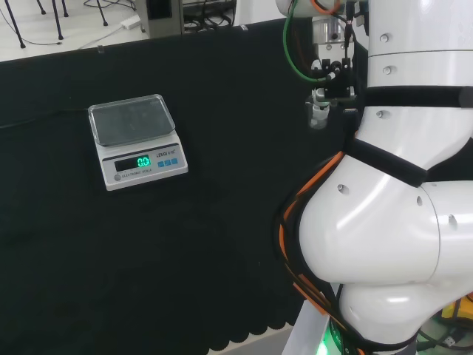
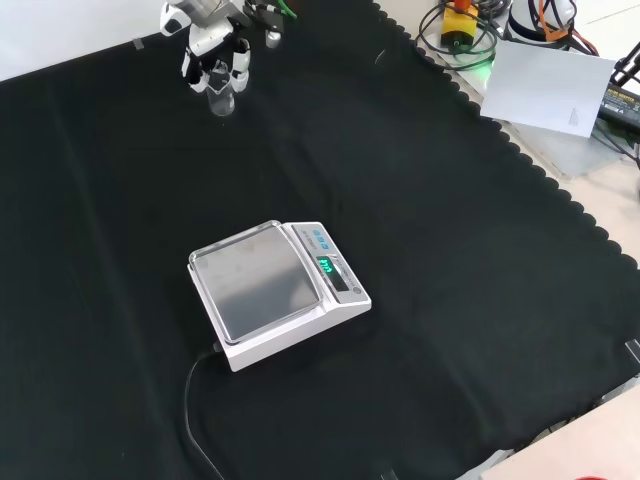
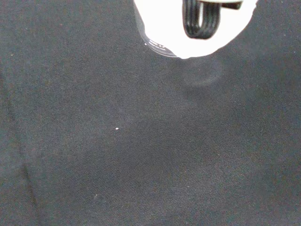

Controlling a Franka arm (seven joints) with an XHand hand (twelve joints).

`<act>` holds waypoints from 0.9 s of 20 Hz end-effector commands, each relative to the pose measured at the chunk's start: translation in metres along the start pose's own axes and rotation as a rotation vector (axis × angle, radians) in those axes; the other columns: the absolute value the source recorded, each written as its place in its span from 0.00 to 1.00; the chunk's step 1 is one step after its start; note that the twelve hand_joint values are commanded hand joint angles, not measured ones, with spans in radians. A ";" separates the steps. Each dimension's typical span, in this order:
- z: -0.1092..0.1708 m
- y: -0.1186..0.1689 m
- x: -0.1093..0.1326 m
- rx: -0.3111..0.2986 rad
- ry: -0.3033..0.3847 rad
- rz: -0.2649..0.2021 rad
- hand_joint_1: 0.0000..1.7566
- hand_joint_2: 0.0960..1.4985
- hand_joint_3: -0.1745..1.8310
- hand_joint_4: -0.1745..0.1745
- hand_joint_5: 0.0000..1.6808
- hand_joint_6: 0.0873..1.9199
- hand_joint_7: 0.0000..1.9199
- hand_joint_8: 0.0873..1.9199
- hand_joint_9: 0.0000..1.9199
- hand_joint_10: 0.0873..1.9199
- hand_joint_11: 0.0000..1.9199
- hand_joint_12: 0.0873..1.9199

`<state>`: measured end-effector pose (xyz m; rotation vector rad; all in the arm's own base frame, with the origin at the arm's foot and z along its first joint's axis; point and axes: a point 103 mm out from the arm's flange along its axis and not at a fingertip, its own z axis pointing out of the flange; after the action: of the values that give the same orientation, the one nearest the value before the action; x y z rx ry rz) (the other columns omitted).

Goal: Pick up the beaker.

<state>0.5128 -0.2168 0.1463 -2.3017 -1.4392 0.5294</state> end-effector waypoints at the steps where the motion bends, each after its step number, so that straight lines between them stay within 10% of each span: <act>1: -0.004 -0.005 -0.002 -0.011 -0.024 -0.008 0.77 0.73 0.08 0.30 0.51 0.58 0.45 0.55 0.58 0.49 0.58 0.41; 18: -0.060 -0.048 0.003 -0.100 -0.058 -0.049 0.78 0.72 0.08 0.30 0.53 0.56 0.47 0.52 0.60 0.47 0.59 0.40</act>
<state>0.5121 -0.1995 0.2025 -2.3355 -1.5566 0.5298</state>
